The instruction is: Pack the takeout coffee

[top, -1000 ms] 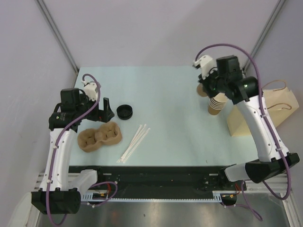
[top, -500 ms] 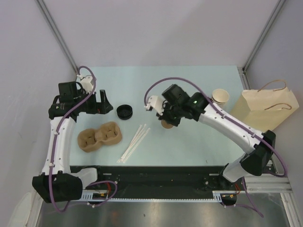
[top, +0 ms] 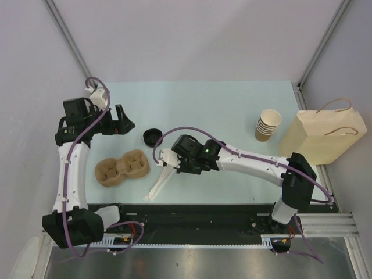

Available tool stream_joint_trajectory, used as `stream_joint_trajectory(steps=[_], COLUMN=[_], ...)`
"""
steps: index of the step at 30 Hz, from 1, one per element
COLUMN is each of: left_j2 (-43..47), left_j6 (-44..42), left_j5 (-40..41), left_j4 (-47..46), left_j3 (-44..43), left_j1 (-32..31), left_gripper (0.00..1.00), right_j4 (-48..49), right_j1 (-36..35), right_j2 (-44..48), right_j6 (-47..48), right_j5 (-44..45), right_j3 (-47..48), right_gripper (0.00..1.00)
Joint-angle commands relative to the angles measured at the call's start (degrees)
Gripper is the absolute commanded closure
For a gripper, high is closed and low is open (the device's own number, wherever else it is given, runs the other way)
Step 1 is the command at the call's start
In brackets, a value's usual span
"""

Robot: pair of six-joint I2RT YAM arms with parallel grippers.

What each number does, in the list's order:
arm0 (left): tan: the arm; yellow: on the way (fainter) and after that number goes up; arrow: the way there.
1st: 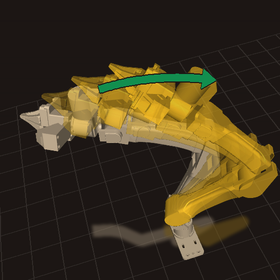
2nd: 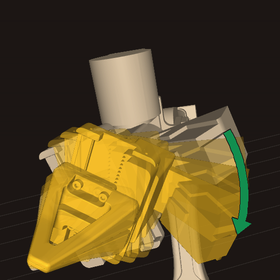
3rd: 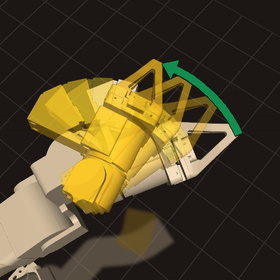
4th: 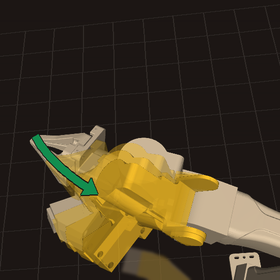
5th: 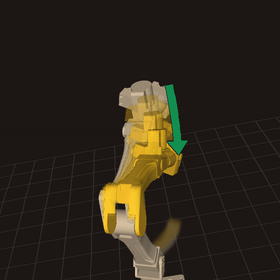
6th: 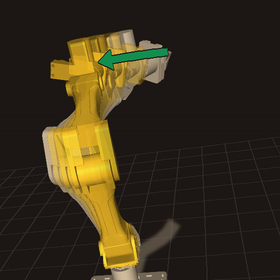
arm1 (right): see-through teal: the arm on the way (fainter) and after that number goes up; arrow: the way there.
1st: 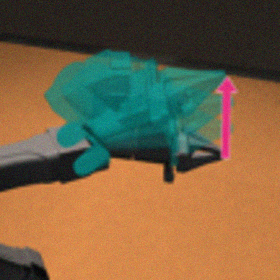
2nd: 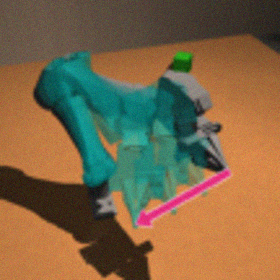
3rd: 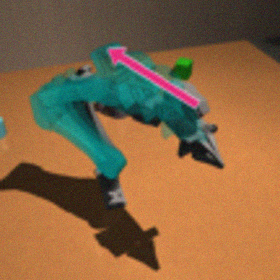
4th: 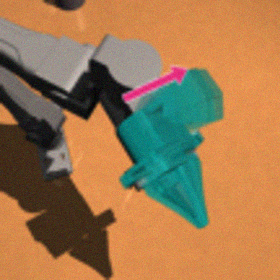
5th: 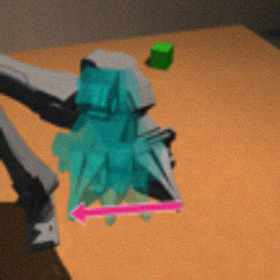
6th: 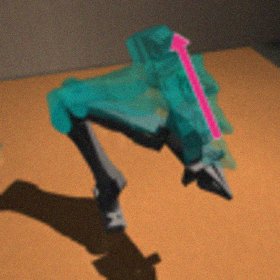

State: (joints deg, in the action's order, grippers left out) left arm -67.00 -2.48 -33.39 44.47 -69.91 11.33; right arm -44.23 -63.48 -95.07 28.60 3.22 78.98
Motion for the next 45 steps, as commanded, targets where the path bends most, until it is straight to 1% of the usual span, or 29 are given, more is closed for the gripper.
stream_joint_trajectory(steps=[1, 3, 5, 6, 7, 8, 10, 11, 15, 18, 20, 21, 24, 25, 26, 27, 29, 30, 33, 37, 38, 39, 40, 41, 42, 43, 44, 45], left_j2=[5.64, 7.93, 11.97, 15.12, 16.36, 17.25, 18.31, 17.88, 13.49, 9.44, 7.69, 7.33, 6.18, 5.92, 5.66, 5.22, 4.87, 4.34, 3.11, 0.83, 0.12, -0.67, -2.33, -3.47, -4.27, -6.37, -7.26, -8.22], left_j6=[4.76, 5.64, 6.35, 7.04, 7.83, 8.19, 8.98, 8.72, 5.30, 4.24, 4.06, 3.98, 4.06, 4.06, 3.98, 3.63, 2.75, 2.57, 0.29, -4.01, -7.16, -9.19, -11.73, -17.85, -20.00, -22.63, -23.61, -24.49], left_j5=[0.51, -0.36, -0.54, -0.02, 3.03, 4.28, 7.35, 7.28, 2.90, 0.26, -0.62, -0.80, -1.06, -1.24, -1.16, -0.98, -0.98, -0.89, -0.98, 1.04, 1.04, 0.69, -1.05, -1.50, -0.55, 2.77, 4.19, 5.51], left_j4=[-11.38, -15.45, -21.59, -26.49, -28.89, -31.61, -31.90, -30.51, -23.83, -19.69, -18.46, -18.37, -18.19, -18.01, -17.66, -17.57, -16.70, -16.43, -15.20, -11.96, -10.99, -9.85, -6.36, -4.41, -2.91, -1.16, -0.62, 0.26], left_j3=[3.19, 6.62, 10.47, 11.97, 14.77, 15.67, 16.03, 15.60, 12.08, 9.53, 8.39, 8.21, 7.77, 7.60, 7.42, 7.33, 6.98, 6.81, 6.02, 4.00, 3.47, 2.16, 1.45, 0.57, -0.83, -1.36, -1.80, -2.77], left_j1=[0.27, 0.27, 0.27, 0.27, 0.27, 0.27, 0.27, 0.36, 0.27, 0.27, 0.27, 0.27, 0.27, 0.27, 0.36, 0.27, 0.27, 0.27, 0.09, -1.13, -2.27, -2.98, -3.77, -6.04, -7.36, -10.16, -10.80, -12.72], left_gripper=[0.00, 0.00, 0.01, 0.01, 0.00, 0.00, 0.01, 0.00, 0.00, 0.00, 0.00, 0.00, 0.00, 0.00, 0.00, 0.00, 0.00, 0.00, 0.00, 0.00, 0.01, 0.00, 0.01, 0.01, 0.02, 0.03, 0.03, 0.04], right_j4=[6.08, 6.00, 5.82, 5.73, 5.73, 5.91, 6.08, 6.34, 7.05, 6.79, 6.52, 6.44, 6.61, 6.61, 6.52, 6.61, 6.61, 6.44, 5.56, 5.03, 5.55, 6.77, 7.22, 7.14, 5.14, 4.16, 3.45, 3.71], right_j1=[0.90, 0.91, 0.73, 0.64, 0.55, 0.47, 0.38, 0.20, 0.03, -0.33, -0.41, -0.41, -0.68, -0.76, -0.76, -0.85, -0.68, -0.42, 1.95, 7.57, 10.37, 12.22, 13.90, 17.92, 20.13, 22.50, 28.18, 30.33], right_j2=[-1.61, -2.40, -2.67, -2.84, -2.93, -3.11, -3.81, -3.98, -4.69, -5.39, -5.57, -5.66, -5.31, -5.04, -4.34, -3.73, -1.72, -0.92, 2.68, 6.38, 7.34, 8.83, 9.28, 9.29, 8.24, 7.71, 7.36, 7.00], right_j6=[0.76, 0.67, 0.32, -0.03, -0.30, -0.39, -0.56, -0.65, -1.09, -1.18, -1.53, -1.62, -1.53, -1.62, -1.53, -1.44, -0.83, -0.74, -1.35, -2.32, -3.19, -5.11, -6.53, -7.93, -11.77, -13.64, -15.40, -17.59], right_j5=[2.14, 1.09, 0.12, -0.32, -0.93, -1.20, -1.38, -1.29, -1.29, -1.11, -1.38, -1.38, -1.03, -0.94, -0.94, -0.85, -0.24, -0.15, -2.25, -5.33, -6.38, -7.08, -7.87, -9.97, -11.91, -15.06, -22.14, -24.82], right_j3=[0.21, 0.30, 0.30, 0.30, 0.30, 0.21, 0.21, 0.21, 0.21, 0.30, 0.21, 0.30, 0.21, 0.30, 0.30, 0.38, 0.56, 0.73, 2.66, 7.49, 8.29, 9.95, 10.84, 12.50, 16.17, 17.95, 18.83, 19.28], right_gripper=[1.00, 1.00, 1.00, 1.00, 1.00, 1.00, 1.00, 1.00, 1.00, 1.00, 0.95, 0.85, 0.67, 0.57, 0.53, 0.45, 0.37, 0.30, 0.18, 0.13, 0.11, 0.01, 0.00, 0.00, 0.00, 0.00, 0.00, 0.00])
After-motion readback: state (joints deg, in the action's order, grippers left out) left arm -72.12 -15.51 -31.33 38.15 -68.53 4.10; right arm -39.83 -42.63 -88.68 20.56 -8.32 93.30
